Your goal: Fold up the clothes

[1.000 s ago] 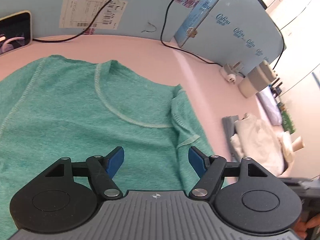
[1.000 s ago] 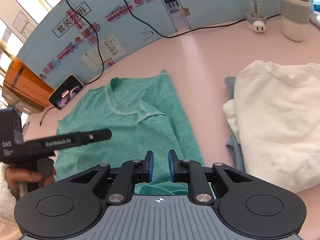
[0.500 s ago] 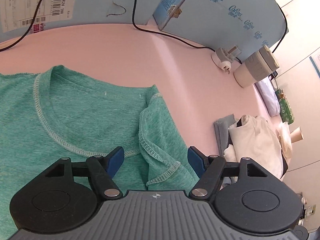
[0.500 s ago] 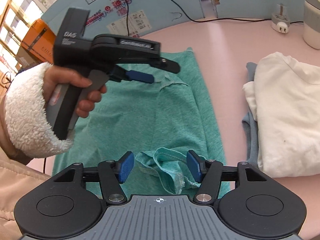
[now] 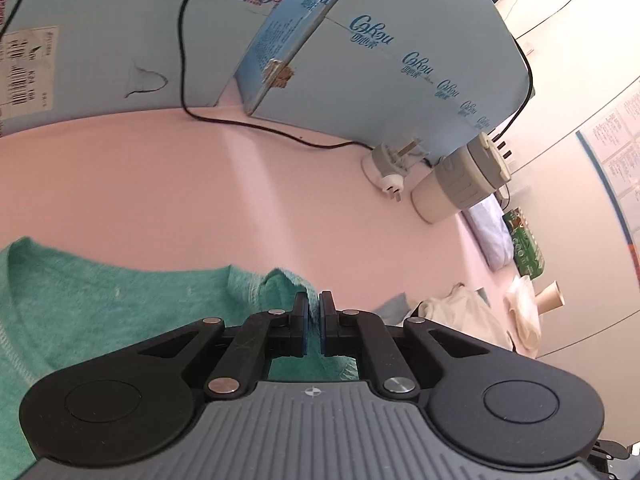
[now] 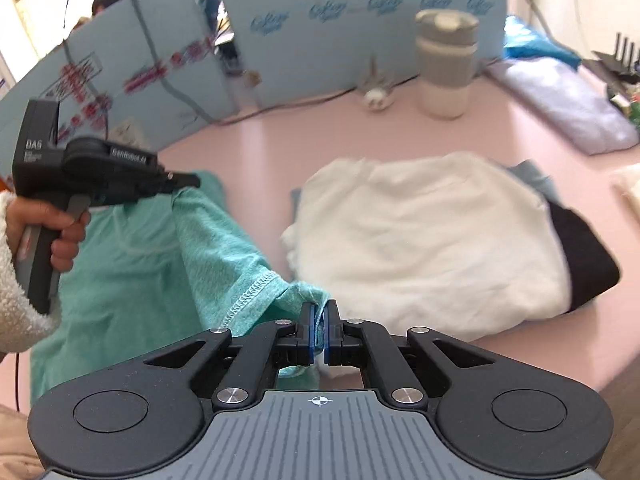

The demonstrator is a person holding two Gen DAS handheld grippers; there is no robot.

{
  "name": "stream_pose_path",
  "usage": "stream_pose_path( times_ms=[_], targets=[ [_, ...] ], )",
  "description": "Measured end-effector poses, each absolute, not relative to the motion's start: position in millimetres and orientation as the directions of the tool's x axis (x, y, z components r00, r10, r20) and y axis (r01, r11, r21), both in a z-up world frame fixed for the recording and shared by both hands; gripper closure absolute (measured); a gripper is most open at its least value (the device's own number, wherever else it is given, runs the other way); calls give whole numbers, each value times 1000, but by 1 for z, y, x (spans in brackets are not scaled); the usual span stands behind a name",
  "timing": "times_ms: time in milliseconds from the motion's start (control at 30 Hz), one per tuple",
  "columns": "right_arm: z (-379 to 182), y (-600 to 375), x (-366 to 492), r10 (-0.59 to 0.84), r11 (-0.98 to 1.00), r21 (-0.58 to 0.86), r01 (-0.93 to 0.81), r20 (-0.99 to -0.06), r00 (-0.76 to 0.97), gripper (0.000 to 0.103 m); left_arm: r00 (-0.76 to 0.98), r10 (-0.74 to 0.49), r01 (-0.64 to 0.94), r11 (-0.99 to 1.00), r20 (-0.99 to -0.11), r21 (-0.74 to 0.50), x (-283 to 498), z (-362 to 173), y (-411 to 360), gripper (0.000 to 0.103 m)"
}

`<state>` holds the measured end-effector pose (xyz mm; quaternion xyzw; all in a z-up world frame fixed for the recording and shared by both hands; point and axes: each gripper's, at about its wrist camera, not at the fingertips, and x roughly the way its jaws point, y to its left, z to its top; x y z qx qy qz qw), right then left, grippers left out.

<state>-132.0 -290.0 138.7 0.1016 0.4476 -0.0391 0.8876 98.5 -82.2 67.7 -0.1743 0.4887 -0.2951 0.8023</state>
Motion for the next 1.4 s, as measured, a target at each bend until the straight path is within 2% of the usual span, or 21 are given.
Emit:
stream_pose_path(
  times_ms=[100, 200, 333, 400, 467, 533, 600, 667, 800, 867, 933, 967, 1000, 1067, 1233, 1400],
  targets=[
    [150, -302, -133, -88, 976, 67, 209, -753, 653, 99, 327, -665, 294, 746, -671, -597, 110, 62, -101, 98],
    [151, -313, -132, -137, 971, 29, 239, -749, 648, 99, 323, -642, 286, 767, -696, -574, 110, 58, -110, 97],
    [147, -323, -137, -125, 955, 81, 287, -766, 631, 93, 309, -631, 279, 775, -711, -567, 106, 53, -109, 91],
    [145, -326, -136, -94, 944, 134, 303, -767, 634, 89, 316, -621, 273, 783, -717, -558, 104, 52, -106, 81],
    [145, -328, -133, -39, 929, 212, 305, -761, 648, 87, 323, -618, 266, 786, -717, -558, 100, 53, -97, 76],
    [144, -327, -128, 38, 912, 296, 284, -750, 660, 79, 332, -613, 258, 790, -717, -556, 98, 54, -92, 71],
    [141, -324, -121, 102, 896, 358, 262, -740, 665, 58, 340, -607, 247, 795, -719, -554, 98, 55, -87, 68],
    [134, -316, -112, 104, 911, 334, 244, -756, 646, 57, 342, -603, 234, 797, -720, -556, 97, 54, -83, 68],
    [120, -300, -95, 104, 938, 280, 203, -787, 608, 57, 331, -607, 215, 794, -722, -569, 96, 50, -78, 65],
    [111, -291, -88, 64, 964, 203, 174, -806, 588, 58, 312, -620, 210, 784, -720, -584, 94, 46, -79, 64],
    [105, -284, -84, 46, 978, 154, 141, -816, 576, 69, 282, -635, 213, 772, -719, -599, 93, 42, -83, 63],
    [102, -282, -82, 46, 981, 147, 131, -819, 572, 85, 268, -642, 215, 767, -719, -605, 92, 40, -86, 62],
    [101, -282, -80, 51, 980, 150, 129, -822, 568, 95, 256, -645, 215, 764, -720, -609, 92, 38, -89, 62],
    [101, -285, -80, 52, 976, 163, 143, -818, 573, 98, 248, -649, 211, 761, -719, -614, 93, 35, -93, 60],
    [130, -300, -89, 47, 959, 219, 182, -754, 656, 99, 238, -661, 193, 750, -712, -633, 98, 27, -100, 53],
    [168, -283, -102, 201, 958, 288, 0, -668, 717, 99, 243, -684, 174, 728, -688, -663, 102, 24, -101, 47]
  ],
)
